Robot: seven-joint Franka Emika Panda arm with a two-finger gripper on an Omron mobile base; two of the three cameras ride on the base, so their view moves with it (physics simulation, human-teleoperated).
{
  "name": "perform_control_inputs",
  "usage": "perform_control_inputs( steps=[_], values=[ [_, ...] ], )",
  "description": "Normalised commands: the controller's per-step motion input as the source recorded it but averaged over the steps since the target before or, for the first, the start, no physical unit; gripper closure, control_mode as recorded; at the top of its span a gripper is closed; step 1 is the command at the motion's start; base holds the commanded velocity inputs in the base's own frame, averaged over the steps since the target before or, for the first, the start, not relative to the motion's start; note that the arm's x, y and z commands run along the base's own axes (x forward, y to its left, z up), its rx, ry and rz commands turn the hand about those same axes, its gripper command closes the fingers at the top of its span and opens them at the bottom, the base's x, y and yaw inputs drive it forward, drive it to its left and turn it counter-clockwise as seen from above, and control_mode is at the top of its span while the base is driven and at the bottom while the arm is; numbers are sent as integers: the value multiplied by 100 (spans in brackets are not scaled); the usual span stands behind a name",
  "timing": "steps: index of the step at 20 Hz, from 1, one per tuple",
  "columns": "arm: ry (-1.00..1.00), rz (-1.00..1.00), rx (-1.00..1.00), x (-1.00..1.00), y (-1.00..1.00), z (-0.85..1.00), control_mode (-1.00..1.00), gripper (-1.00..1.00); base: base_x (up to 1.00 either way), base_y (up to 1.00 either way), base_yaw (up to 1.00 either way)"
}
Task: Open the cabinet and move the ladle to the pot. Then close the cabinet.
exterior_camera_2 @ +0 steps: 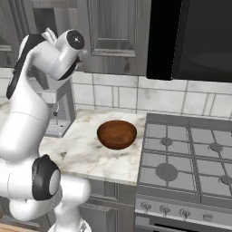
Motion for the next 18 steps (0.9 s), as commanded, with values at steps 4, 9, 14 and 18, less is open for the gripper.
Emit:
perform_control_inputs(
  steps=[4,9,14,18],
  values=[
    [0,5,5,-32,43,0,-100,-100,0,0,0],
    [0,4,2,-42,50,0,-100,-100,0,0,0],
    [-1,5,0,-58,51,2,-100,-100,0,0,0],
    [0,5,0,-43,60,0,-100,-100,0,0,0]
  ],
)
